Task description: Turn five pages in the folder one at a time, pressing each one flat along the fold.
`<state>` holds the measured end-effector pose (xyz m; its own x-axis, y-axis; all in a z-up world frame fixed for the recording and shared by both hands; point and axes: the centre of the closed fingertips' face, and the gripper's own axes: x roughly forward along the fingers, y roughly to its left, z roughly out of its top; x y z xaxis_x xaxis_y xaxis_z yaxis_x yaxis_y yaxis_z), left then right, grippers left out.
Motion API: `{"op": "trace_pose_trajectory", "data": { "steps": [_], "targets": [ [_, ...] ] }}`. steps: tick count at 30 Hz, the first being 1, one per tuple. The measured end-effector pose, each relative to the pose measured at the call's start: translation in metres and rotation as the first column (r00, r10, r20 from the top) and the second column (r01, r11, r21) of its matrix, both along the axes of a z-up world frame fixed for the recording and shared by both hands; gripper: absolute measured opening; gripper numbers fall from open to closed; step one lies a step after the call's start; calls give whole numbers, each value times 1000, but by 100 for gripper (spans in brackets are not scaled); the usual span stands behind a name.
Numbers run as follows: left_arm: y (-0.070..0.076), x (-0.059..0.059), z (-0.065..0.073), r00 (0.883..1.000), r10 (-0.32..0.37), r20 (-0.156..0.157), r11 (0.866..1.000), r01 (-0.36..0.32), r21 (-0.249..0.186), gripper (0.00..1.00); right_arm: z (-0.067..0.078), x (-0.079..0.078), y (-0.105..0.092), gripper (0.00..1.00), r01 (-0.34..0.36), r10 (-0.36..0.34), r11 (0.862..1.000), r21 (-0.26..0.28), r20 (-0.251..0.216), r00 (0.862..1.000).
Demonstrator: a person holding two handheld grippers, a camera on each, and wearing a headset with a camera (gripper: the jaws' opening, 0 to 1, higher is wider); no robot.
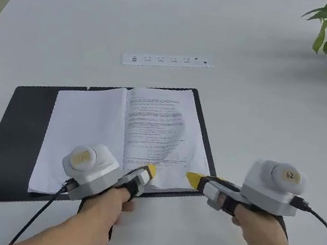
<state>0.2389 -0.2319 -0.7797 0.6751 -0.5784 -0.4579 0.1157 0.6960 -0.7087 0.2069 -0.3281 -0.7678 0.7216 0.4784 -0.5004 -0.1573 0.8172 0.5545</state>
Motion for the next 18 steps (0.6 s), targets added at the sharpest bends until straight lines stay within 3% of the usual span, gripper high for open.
{"op": "trace_pose_trajectory", "data": {
  "steps": [10, 15, 16, 18],
  "targets": [
    [1, 1, 3, 1000, 11, 1, 1000, -11, -21, 0, 2, 0, 1, 36, 4, -4, 999, 37, 3, 1000],
    [1, 1, 5, 1000, 8, 4, 1000, -8, -23, 0, 2, 2, -3, 31, 42, -39, 993, 110, -27, 999],
    [0, 1, 6, 1000, 9, 4, 999, -9, -31, 0, 2, 2, -2, 30, 56, -51, 987, 147, -43, 998],
    [0, 1, 7, 1000, 7, 5, 999, -7, -33, 0, 0, 2, -6, 29, 61, -55, 986, 153, -45, 997]
  ]
}}
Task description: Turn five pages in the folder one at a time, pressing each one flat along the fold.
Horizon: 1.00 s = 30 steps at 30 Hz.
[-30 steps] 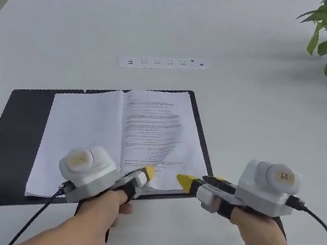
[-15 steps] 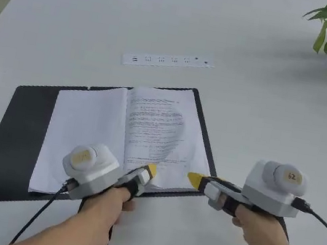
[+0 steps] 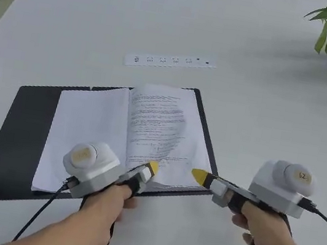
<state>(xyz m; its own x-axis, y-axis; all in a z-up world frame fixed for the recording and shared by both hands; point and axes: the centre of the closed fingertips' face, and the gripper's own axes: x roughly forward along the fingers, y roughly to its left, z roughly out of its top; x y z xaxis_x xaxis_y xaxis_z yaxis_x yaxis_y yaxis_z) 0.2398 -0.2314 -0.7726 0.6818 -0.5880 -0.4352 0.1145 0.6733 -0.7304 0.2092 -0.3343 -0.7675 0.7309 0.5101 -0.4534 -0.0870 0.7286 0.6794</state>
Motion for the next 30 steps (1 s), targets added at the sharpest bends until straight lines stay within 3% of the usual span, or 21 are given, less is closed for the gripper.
{"op": "trace_pose_trajectory", "data": {
  "steps": [3, 7, 10, 14, 16, 18, 21, 26, 30],
  "targets": [
    [0, 0, 2, 1000, 0, 2, 1000, 0, -7, 0, -1, 1, -2, 27, 11, -11, 1000, 23, -10, 1000],
    [1, -1, 5, 1000, -3, 7, 1000, 3, -20, 0, 1, 2, 1, 29, 1, -1, 1000, 0, 14, 1000],
    [0, -1, 7, 1000, -1, 9, 999, 2, -38, 0, 5, 3, 5, 34, -7, 7, 1000, 15, 38, 999],
    [1, -1, 8, 1000, -2, 9, 999, 3, -37, 0, 4, 5, 5, 33, -8, 7, 1000, 15, 34, 999],
    [1, -1, 8, 1000, -3, 8, 999, 3, -37, 0, 3, 6, 4, 31, 0, 0, 1000, 31, 24, 1000],
    [1, -1, 9, 1000, -4, 10, 999, 4, -37, 0, 4, 7, 5, 29, 25, -25, 995, 97, 0, 1000],
    [2, -1, 11, 1000, -6, 12, 999, 6, -36, 0, 2, 5, 7, 23, 25, -21, 990, 142, -30, 999],
    [2, -1, 13, 1000, -7, 18, 999, 8, -34, 0, 1, 1, 11, 10, 8, -3, 992, 127, -33, 999],
    [2, -2, 13, 1000, -9, 21, 999, 10, -30, 0, 6, 2, 10, 7, 50, -43, 980, 190, -44, 998]
  ]
}}
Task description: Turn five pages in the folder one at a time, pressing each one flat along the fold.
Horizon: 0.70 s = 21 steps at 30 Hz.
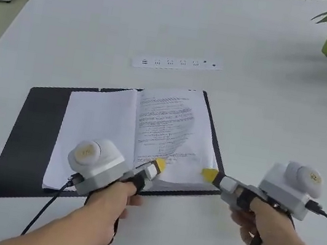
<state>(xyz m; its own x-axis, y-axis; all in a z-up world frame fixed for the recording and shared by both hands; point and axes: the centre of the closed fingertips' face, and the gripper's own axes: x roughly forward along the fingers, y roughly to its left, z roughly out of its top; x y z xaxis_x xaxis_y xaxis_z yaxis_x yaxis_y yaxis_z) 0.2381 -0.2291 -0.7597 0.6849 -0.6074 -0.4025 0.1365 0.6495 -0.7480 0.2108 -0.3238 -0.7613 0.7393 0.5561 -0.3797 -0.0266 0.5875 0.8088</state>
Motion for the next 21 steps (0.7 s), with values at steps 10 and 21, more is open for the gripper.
{"op": "trace_pose_trajectory", "data": {
  "steps": [10, 21],
  "targets": [
    [0, 0, 2, 1000, -9, 8, 1000, 9, 13, 0, 14, 2, -9, 2, 113, -109, 973, 201, -27, 994],
    [12, -1, 4, 1000, 1, 21, 999, -2, 50, 0, 37, 9, -7, 0, 101, -110, 973, 209, 34, 993]
  ]
}}
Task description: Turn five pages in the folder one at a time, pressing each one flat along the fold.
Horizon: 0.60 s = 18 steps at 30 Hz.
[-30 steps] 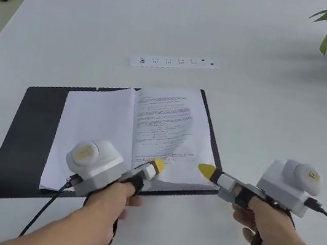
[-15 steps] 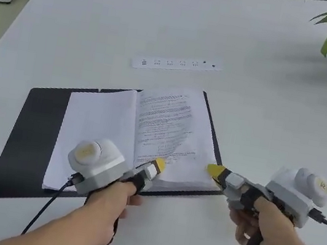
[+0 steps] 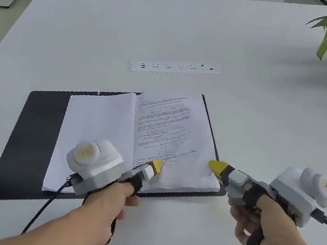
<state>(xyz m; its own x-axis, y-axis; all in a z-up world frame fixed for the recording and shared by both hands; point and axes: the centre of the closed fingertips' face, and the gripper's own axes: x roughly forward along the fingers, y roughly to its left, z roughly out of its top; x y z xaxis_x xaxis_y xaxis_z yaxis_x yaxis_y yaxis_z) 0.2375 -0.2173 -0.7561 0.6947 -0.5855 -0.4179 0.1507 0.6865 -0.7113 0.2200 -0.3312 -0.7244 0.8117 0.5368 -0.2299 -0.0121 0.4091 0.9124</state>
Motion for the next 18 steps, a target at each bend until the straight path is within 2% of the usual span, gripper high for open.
{"op": "trace_pose_trajectory", "data": {
  "steps": [2, 4, 8, 13, 16, 18],
  "targets": [
    [5, 1, 3, 1000, 1, 12, 1000, -2, 10, 0, 7, 2, 4, 0, -9, 9, 1000, -4, 22, 1000],
    [11, 2, 7, 1000, 15, 21, 1000, -15, 12, 0, 16, 3, 9, 0, -16, 15, 1000, 19, 45, 999],
    [28, 5, 17, 998, 33, 62, 999, -35, 35, 0, 38, 7, 31, 0, -59, 54, 997, 40, 106, 993],
    [58, 6, 29, 992, 68, 102, 996, -74, 54, 7, 63, 9, 65, 0, -128, 119, 991, 43, 170, 978],
    [81, 3, 34, 989, 88, 123, 992, -99, 80, 7, 82, 6, 94, 0, -171, 159, 984, 44, 201, 967],
    [96, 1, 37, 985, 108, 137, 989, -120, 89, 9, 89, 4, 113, 0, -199, 186, 979, 40, 216, 958]
  ]
}}
